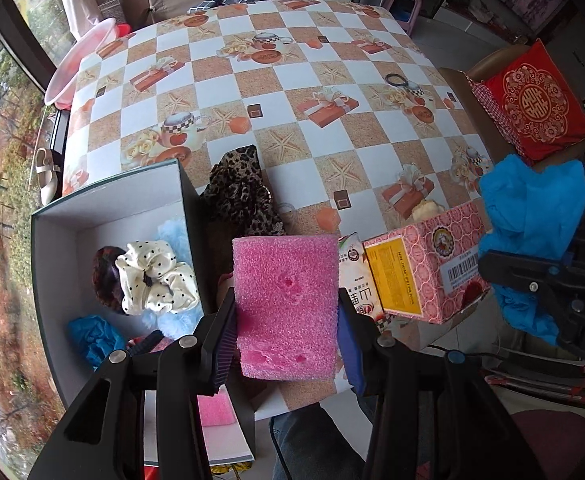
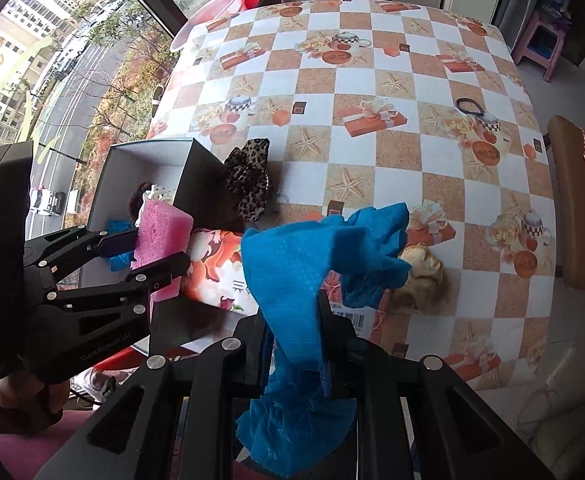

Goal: Organize soft objects
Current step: 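Carry the pink sponge with the left tool while the right tool carries the blue glove to the box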

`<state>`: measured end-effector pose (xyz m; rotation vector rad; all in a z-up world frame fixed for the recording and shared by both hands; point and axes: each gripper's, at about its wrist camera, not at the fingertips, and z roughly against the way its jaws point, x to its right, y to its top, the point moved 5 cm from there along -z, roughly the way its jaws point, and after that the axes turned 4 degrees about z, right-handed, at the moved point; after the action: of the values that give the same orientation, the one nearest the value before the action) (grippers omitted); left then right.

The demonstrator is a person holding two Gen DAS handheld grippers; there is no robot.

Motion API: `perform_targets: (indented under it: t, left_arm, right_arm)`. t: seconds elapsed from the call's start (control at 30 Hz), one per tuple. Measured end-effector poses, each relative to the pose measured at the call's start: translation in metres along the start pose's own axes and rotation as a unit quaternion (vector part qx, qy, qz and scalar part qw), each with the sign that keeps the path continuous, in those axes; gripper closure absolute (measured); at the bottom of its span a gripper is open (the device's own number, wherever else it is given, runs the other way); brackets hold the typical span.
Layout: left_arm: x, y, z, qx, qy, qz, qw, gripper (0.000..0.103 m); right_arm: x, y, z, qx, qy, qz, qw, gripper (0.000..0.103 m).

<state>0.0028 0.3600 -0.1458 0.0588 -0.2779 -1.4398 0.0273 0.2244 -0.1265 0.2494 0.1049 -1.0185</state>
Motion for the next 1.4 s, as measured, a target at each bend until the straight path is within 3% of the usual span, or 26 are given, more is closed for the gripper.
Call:
perform_targets:
  t: [0.43, 0.9, 1.13, 1.4]
  left_arm:
    - [-0.075, -0.035, 0.015, 0.019, 0.021, 0.074, 0.9969, 0.054]
    - [-0.167, -0.092, 0.006, -0.004, 0.058, 0.204, 0.9772, 0.054]
    - [-0.183, -0.115, -0.007, -0.028, 0.064, 0.232, 0.9702, 0.054]
    - [-0.186, -0.124, -0.017, -0.044, 0.063, 0.243, 0.9671, 0.054]
  right_arm:
    - [-0.087, 0.007, -0.024, -0.03, 0.008, 0.099, 0.995, 0.083]
    - [-0.188, 0.023, -0.073, -0.084, 0.04, 0.231, 0.968, 0.083]
    - [-0.218, 0.021, -0.096, -0.111, 0.05, 0.269, 0.956, 0.083]
    - [-0.23, 0.02, -0.11, -0.125, 0.05, 0.284, 0.949, 0.083]
